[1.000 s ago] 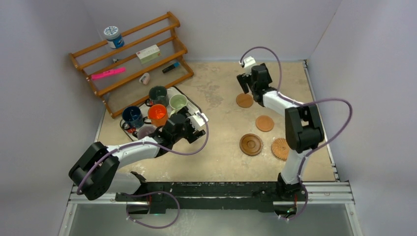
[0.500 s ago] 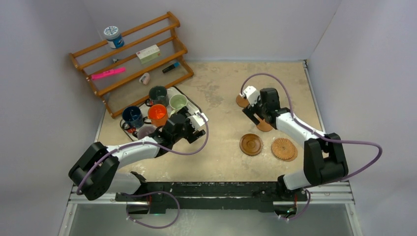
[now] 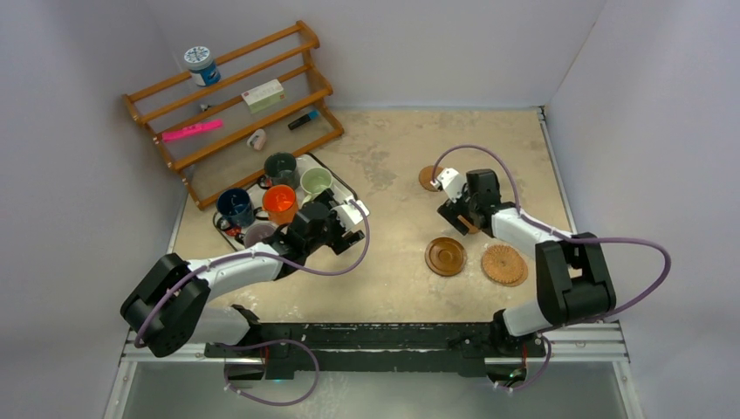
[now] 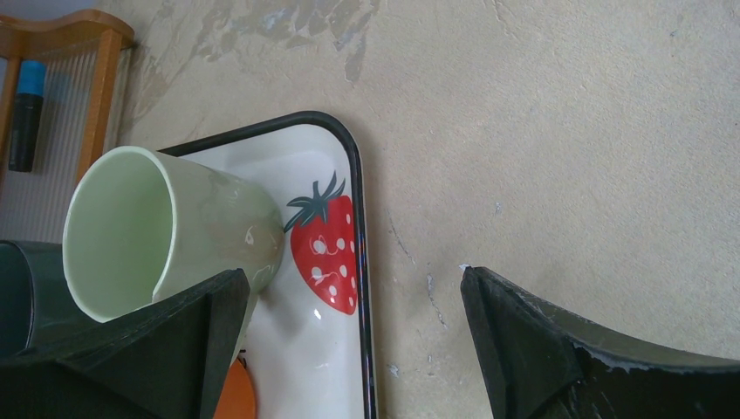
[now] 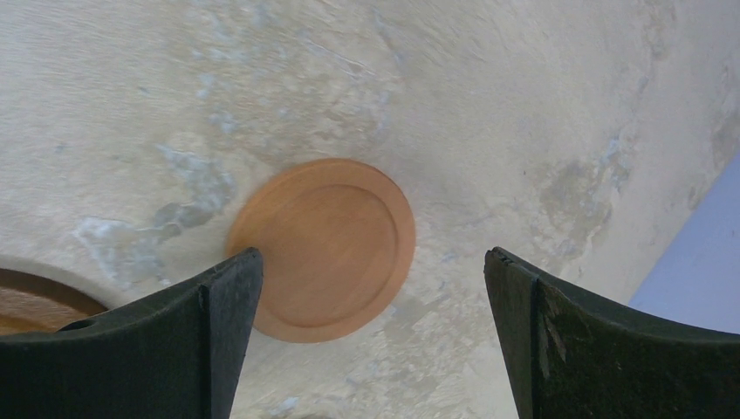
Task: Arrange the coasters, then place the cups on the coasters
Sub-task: Move the coaster to the center of the board.
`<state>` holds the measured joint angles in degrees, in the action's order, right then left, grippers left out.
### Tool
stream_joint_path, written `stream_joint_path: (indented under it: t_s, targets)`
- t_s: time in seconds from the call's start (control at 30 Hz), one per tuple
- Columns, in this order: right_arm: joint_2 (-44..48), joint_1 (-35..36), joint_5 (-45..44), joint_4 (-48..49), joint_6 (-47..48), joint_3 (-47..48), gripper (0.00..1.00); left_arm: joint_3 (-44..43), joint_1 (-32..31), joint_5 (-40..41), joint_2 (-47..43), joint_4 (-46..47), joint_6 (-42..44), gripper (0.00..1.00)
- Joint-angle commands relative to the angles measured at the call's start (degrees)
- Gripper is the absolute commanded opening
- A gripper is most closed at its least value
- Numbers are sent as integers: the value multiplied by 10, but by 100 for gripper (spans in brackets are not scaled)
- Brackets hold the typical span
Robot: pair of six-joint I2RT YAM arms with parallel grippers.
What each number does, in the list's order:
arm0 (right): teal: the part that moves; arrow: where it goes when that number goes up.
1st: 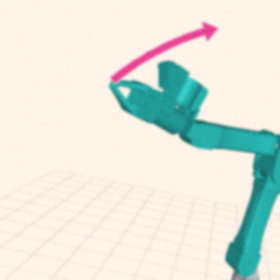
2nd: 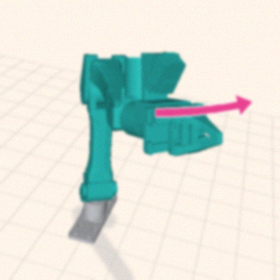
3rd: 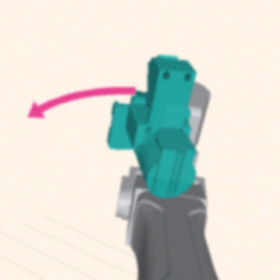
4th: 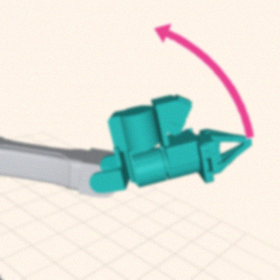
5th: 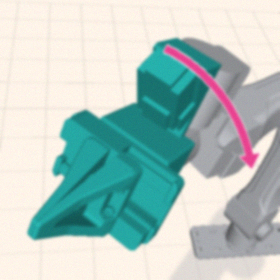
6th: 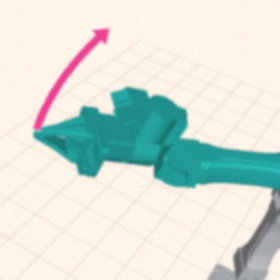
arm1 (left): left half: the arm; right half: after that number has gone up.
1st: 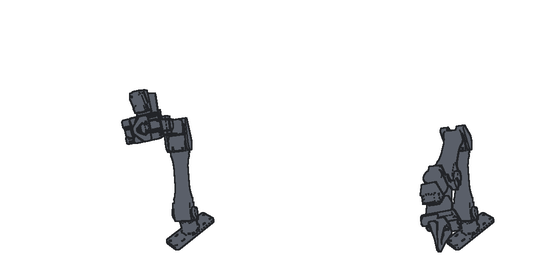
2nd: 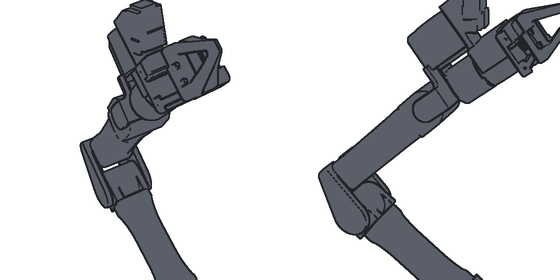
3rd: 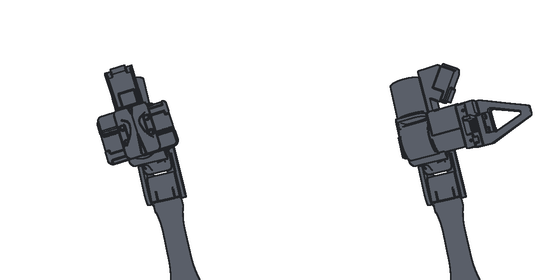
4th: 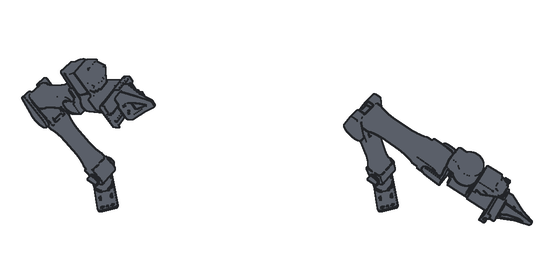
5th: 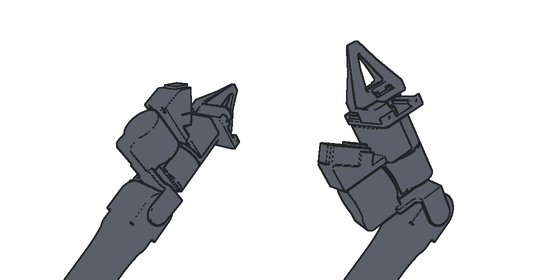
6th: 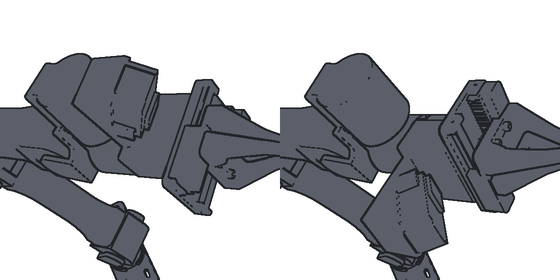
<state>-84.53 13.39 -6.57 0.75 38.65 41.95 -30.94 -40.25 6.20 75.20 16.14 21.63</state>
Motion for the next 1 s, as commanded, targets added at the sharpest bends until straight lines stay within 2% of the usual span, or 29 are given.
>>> stream_joint_path:
  t_s: [0.0,0.33,0.47,0.73,0.87,0.97]
  targets:
    - [-5,-43,19,19,7,6,99,-10,3,-7,-15,13,-6,100]
    - [-107,-101,-24,109,39,23,99,-11,3,-10,-12,11,-4,100]
    - [-188,-115,-115,205,39,59,99,-13,3,-9,-9,11,-4,100]
    - [-330,-165,-259,333,55,211,99,-13,3,-6,-6,12,-3,100]
    - [-308,-162,-270,344,47,231,99,-15,3,-5,1,13,-2,100]
    - [-223,-152,-211,270,-11,234,99,-15,3,-6,5,14,-1,100]
